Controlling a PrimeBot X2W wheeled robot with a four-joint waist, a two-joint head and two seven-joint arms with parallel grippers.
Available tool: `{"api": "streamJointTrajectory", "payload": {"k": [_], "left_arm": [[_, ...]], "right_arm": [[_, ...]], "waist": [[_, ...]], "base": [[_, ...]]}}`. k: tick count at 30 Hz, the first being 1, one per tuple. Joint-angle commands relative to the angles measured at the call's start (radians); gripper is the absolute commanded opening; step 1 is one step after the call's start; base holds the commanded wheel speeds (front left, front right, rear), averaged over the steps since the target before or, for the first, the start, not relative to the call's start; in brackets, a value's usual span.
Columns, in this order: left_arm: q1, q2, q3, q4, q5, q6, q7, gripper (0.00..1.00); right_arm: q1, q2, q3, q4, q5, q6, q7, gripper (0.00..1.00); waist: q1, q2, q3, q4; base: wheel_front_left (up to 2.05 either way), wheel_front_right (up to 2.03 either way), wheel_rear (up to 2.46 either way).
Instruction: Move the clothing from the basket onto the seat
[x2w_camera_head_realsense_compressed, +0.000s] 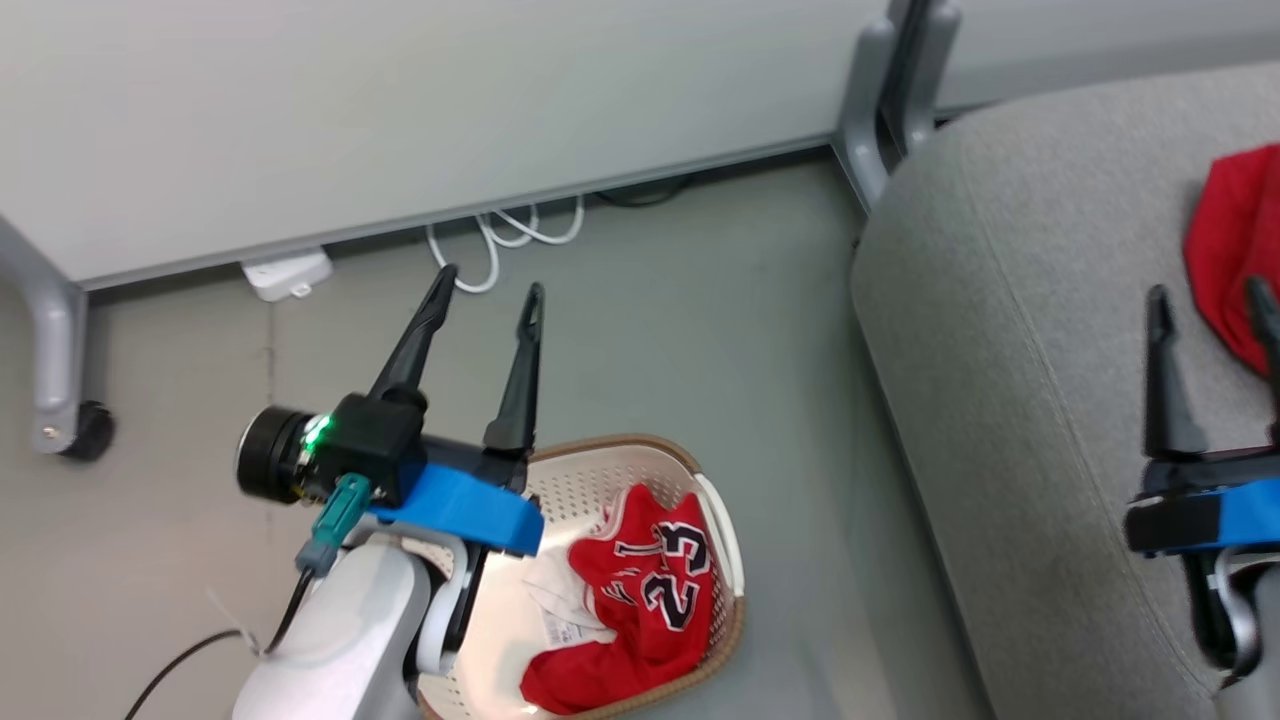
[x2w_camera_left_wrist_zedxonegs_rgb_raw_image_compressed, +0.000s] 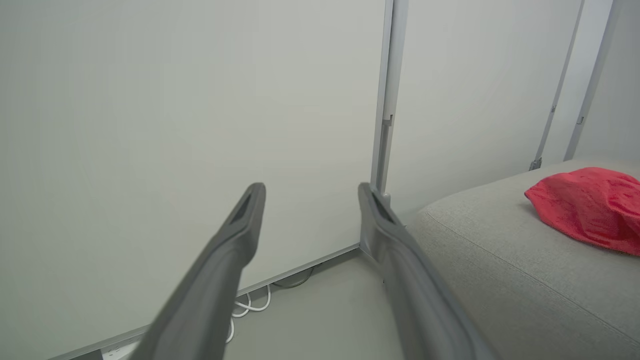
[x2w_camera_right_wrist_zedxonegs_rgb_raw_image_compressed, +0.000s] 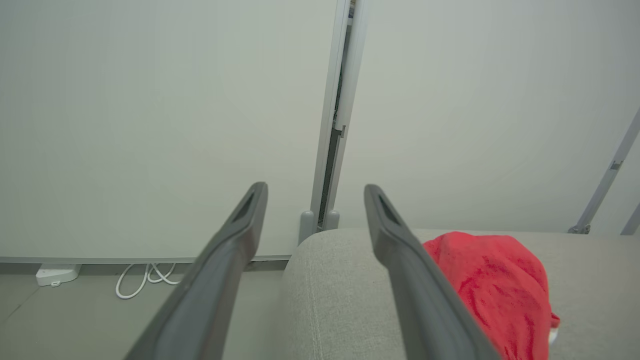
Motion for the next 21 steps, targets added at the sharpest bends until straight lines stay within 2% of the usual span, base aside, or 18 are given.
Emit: {"api": "streamJointTrajectory", "payload": {"k": [1,11,21], "left_arm": [[0.025,-0.006,0.017,-0.007,0.014,-0.010,-0.003,1.00],[0.204,-0.057,0.192,-0.014,0.095,-0.080,-0.003,1.00],[0.342,-0.103,0.316,-0.031,0.164,-0.148,-0.003,1.00]], "right_arm": [[0.017,0.010,0.013,-0.007,-0.002,0.000,-0.001,1.00],[0.070,0.084,0.116,0.000,0.020,0.000,-0.001,1.00],[0.165,0.146,0.137,0.009,0.026,0.000,-0.001,1.00]], "waist": [[0.0002,0.0000,-0.045,0.046],[0.0002,0.0000,-0.133,0.127],[0.0002,0.0000,-0.200,0.160]], "base": [[0.00,0.00,0.00],[0.00,0.00,0.00],[0.00,0.00,0.00]]}}
